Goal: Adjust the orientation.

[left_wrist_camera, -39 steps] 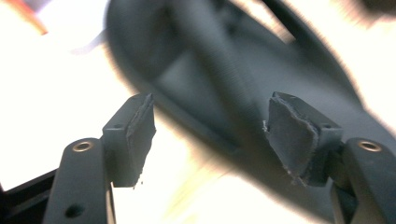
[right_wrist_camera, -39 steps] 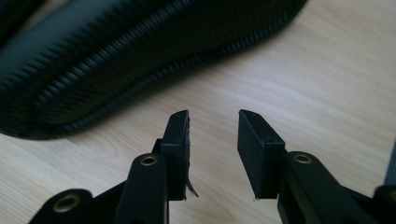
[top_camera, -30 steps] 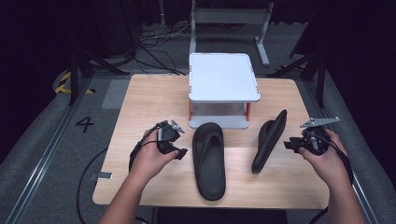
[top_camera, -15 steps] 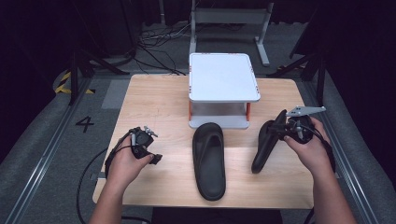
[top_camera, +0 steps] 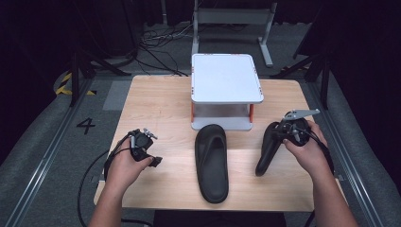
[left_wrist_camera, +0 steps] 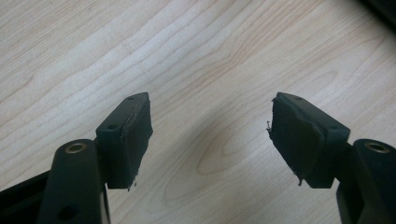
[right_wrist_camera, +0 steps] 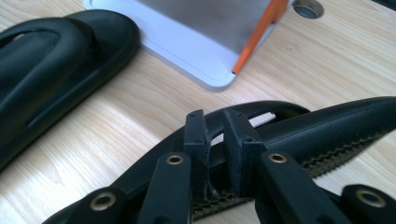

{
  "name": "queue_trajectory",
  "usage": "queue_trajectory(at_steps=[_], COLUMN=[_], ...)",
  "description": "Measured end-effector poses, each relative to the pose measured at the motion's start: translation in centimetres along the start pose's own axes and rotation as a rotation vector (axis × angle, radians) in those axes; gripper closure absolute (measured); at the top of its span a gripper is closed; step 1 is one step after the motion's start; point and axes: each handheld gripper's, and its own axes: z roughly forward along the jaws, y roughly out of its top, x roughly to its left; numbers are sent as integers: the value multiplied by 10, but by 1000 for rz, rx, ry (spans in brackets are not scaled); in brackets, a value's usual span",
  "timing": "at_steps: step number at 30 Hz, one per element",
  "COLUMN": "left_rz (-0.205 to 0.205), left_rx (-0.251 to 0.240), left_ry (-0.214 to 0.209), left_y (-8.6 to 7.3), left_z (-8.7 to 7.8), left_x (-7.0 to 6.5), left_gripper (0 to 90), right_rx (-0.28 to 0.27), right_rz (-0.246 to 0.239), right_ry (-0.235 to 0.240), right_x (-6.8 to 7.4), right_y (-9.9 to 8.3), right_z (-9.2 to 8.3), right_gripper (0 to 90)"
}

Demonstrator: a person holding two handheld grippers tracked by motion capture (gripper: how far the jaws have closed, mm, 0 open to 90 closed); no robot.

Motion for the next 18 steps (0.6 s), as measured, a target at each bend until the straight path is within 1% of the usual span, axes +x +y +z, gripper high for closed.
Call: queue_trajectory(at_steps=[2, 3, 4, 6, 7, 8, 10, 11, 12, 13, 14, 15, 17, 18], left_rz=[-3, 6, 6, 4, 11, 11, 9, 16, 20, 25, 27, 39, 44, 47], left_rx=[4, 1, 1, -1, 4, -1, 1, 5, 3, 7, 13, 13, 15, 11], left_ry=[-1, 3, 1, -2, 0, -6, -11, -12, -12, -18, -19, -24, -27, -36], left_y=[4, 7, 10, 14, 19, 21, 27, 30, 33, 36, 39, 42, 44, 46], left_z=[1, 1, 2, 4, 5, 7, 9, 10, 12, 13, 15, 16, 17, 19], left_x=[0, 1, 2, 3, 4, 4, 4, 4, 3, 3, 1, 0, -1, -2], left_gripper=[301, 300, 300, 301, 301, 300, 300, 300, 301, 302, 302, 302, 302, 303], right_rx=[5, 8, 13, 22, 26, 37, 64, 76, 110, 167, 216, 230, 220, 220], right_rz=[9, 18, 28, 53, 59, 82, 97, 90, 75, 73, 84, 106, 169, 193], right_ry=[-7, -8, -13, -8, -6, -6, -17, -46, -100, -141, -156, -154, -127, -141], right_x=[-2, -3, -5, -9, -11, -13, -16, -16, -16, -16, -18, -21, -30, -34], right_y=[-4, -7, -10, -16, -19, -23, -30, -33, -36, -40, -45, -50, -59, -63], right_z=[-6, -9, -12, -19, -21, -25, -30, -31, -32, -31, -31, -33, -37, -40], right_gripper=[817, 820, 823, 825, 827, 829, 822, 809, 816, 827, 835, 826, 814, 804])
